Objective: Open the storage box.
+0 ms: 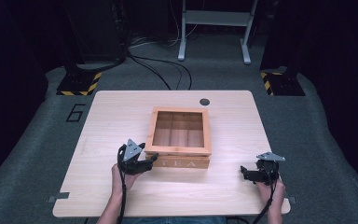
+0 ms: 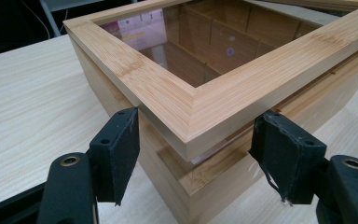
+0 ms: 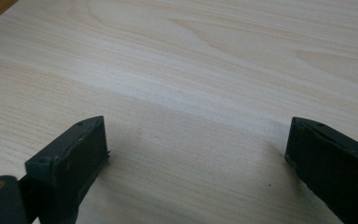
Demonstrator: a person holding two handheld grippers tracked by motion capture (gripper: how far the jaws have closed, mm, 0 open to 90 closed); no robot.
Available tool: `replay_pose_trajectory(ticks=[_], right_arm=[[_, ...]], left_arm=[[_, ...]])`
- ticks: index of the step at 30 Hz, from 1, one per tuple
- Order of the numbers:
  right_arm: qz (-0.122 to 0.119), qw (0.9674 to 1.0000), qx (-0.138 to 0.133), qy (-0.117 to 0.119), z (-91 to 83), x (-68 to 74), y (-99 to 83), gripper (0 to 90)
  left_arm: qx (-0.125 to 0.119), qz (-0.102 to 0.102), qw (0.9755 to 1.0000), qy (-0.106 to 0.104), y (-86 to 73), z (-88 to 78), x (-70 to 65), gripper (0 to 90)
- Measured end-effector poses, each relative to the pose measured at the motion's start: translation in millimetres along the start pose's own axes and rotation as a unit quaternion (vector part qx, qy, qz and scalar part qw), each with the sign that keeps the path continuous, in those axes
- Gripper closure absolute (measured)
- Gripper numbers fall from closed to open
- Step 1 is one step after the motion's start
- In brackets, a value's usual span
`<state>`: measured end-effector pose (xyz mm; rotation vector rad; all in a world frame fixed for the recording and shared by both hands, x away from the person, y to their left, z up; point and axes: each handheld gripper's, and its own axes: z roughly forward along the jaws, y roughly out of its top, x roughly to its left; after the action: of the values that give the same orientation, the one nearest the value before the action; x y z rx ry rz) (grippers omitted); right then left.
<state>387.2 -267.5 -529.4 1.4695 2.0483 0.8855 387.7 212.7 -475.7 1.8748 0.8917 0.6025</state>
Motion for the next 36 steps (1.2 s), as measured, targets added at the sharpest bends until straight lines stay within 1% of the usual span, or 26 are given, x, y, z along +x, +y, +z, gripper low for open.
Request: replay_pose_trajectory(ticks=[1, 4, 6, 8, 9, 10, 12, 13, 14, 17, 18, 20, 21, 22, 23, 24, 26, 27, 28, 30, 32, 33, 36], right_arm=[[0.000, 1.0000, 0.000, 0.000, 0.0, 0.0, 0.0, 5.1], [0.000, 1.0000, 0.000, 0.000, 0.0, 0.0, 0.0, 5.1], [0.000, 1.0000, 0.000, 0.000, 0.0, 0.0, 0.0, 5.1], [0.000, 1.0000, -0.001, 0.000, 0.1, 0.1, 0.0, 5.1], [0.000, 1.0000, 0.000, 0.000, -0.1, 0.0, 0.0, 5.1], [0.000, 1.0000, 0.000, 0.000, 0.0, 0.0, 0.0, 5.1], [0.000, 1.0000, 0.000, 0.000, 0.0, 0.0, 0.0, 5.1], [0.000, 1.0000, 0.000, 0.000, 0.0, 0.0, 0.0, 5.0], [0.000, 1.0000, -0.001, 0.000, 0.1, 0.0, 0.0, 5.1], [0.000, 1.0000, 0.000, 0.000, 0.0, 0.0, 0.0, 5.1], [0.000, 1.0000, 0.000, 0.000, -0.1, 0.0, 0.1, 5.1], [0.000, 1.0000, 0.000, 0.000, 0.0, 0.0, 0.0, 5.0], [0.000, 1.0000, 0.000, 0.000, 0.0, 0.0, 0.0, 5.1], [0.000, 1.0000, 0.000, 0.000, 0.0, 0.0, 0.0, 5.1], [0.000, 1.0000, 0.000, 0.000, 0.0, 0.0, 0.0, 5.1], [0.000, 1.0000, 0.000, 0.000, 0.0, 0.0, 0.0, 5.1], [0.000, 1.0000, 0.000, 0.000, 0.0, 0.0, 0.0, 5.1], [0.000, 1.0000, 0.000, 0.000, 0.0, 0.0, 0.0, 5.1], [0.000, 1.0000, 0.000, 0.000, 0.0, 0.0, 0.0, 5.1], [0.000, 1.0000, 0.000, 0.000, 0.0, 0.0, 0.0, 5.1], [0.000, 1.0000, 0.000, 0.000, -0.1, 0.0, 0.0, 5.1], [0.000, 1.0000, 0.000, 0.000, 0.0, 0.0, 0.0, 5.1], [0.000, 1.0000, 0.000, 0.000, 0.0, 0.0, 0.0, 5.1]], left_arm=[[-0.006, 0.000, 1.0000, 0.004, 0.5, 0.8, 0.2, 32.6], [-0.009, 0.000, 1.0000, 0.004, 3.4, 1.4, 2.0, 33.3], [-0.014, -0.006, 0.9999, 0.003, 5.3, 2.4, 3.1, 33.5], [-0.019, -0.004, 0.9998, 0.008, 7.6, 3.1, 4.2, 34.4], [-0.025, -0.006, 0.9996, 0.011, 8.6, 3.8, 4.3, 34.8], [-0.029, -0.003, 0.9995, 0.013, 9.4, 4.0, 4.7, 35.0], [-0.032, -0.007, 0.9993, 0.016, 12.4, 4.7, 5.2, 35.8], [-0.031, -0.005, 0.9994, 0.014, 14.1, 4.5, 6.6, 35.9], [-0.036, -0.007, 0.9992, 0.018, 15.4, 5.3, 6.7, 36.2], [-0.038, -0.006, 0.9990, 0.022, 21.1, 6.3, 9.1, 36.9], [-0.041, -0.009, 0.9988, 0.025, 23.2, 7.0, 9.7, 37.1], [-0.043, -0.010, 0.9988, 0.023, 28.4, 7.7, 12.7, 37.2], [-0.043, -0.010, 0.9988, 0.023, 28.4, 7.7, 12.7, 37.4], [-0.045, -0.011, 0.9987, 0.024, 31.1, 7.7, 13.9, 37.5], [-0.046, -0.008, 0.9985, 0.027, 37.1, 8.3, 16.1, 37.5], [-0.046, -0.008, 0.9985, 0.027, 37.1, 8.3, 16.1, 37.6], [-0.051, -0.009, 0.9983, 0.028, 45.7, 8.6, 18.8, 37.6], [-0.055, -0.007, 0.9980, 0.031, 48.5, 9.2, 19.4, 37.6], [-0.056, -0.008, 0.9979, 0.031, 50.6, 9.5, 19.7, 37.5], [-0.056, -0.005, 0.9979, 0.033, 56.3, 10.4, 22.0, 37.5], [-0.056, -0.006, 0.9980, 0.030, 61.0, 11.0, 24.1, 37.5], [-0.062, -0.009, 0.9975, 0.032, 63.1, 11.9, 24.6, 37.5], [-0.064, -0.004, 0.9974, 0.034, 70.1, 12.0, 26.9, 37.7]])
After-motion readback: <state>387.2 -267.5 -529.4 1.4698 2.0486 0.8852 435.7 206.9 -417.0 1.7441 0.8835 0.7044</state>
